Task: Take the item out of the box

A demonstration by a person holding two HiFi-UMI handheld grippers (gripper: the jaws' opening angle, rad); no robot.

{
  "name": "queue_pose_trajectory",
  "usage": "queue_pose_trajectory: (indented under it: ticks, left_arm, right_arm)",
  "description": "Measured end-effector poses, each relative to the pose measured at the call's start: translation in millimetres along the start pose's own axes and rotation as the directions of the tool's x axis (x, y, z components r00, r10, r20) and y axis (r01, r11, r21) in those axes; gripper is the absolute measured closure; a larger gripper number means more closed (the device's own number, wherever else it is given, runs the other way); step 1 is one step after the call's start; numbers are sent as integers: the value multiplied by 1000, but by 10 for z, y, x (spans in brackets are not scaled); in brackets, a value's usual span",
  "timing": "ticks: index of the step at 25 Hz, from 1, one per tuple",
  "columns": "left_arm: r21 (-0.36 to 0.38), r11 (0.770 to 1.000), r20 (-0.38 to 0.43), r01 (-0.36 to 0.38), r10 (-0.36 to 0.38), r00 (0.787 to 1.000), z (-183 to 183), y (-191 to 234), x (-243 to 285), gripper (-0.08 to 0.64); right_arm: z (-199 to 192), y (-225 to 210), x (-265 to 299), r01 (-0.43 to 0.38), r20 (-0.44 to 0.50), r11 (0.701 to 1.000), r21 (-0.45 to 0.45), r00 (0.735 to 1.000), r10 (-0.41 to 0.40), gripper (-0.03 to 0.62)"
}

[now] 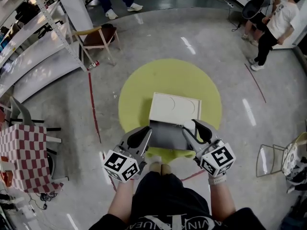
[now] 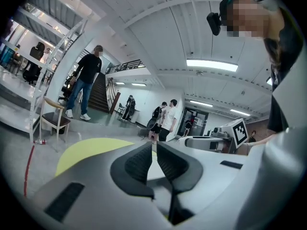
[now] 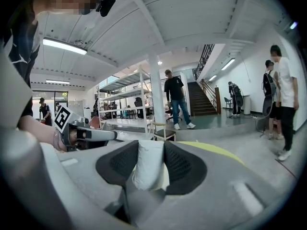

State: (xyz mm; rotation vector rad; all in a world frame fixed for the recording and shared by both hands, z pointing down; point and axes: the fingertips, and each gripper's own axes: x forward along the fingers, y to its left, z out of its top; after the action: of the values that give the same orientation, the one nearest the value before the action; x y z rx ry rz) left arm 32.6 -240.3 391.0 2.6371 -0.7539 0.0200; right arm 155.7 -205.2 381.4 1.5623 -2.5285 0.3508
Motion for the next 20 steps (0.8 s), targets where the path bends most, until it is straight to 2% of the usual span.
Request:
queue_pose_trajectory:
  ticks: [20]
  left_arm:
    - [39, 999, 53, 15, -17, 998, 366, 42, 135, 527]
  right_arm:
    - [439, -109, -87, 45, 96, 998, -36, 994, -42, 430]
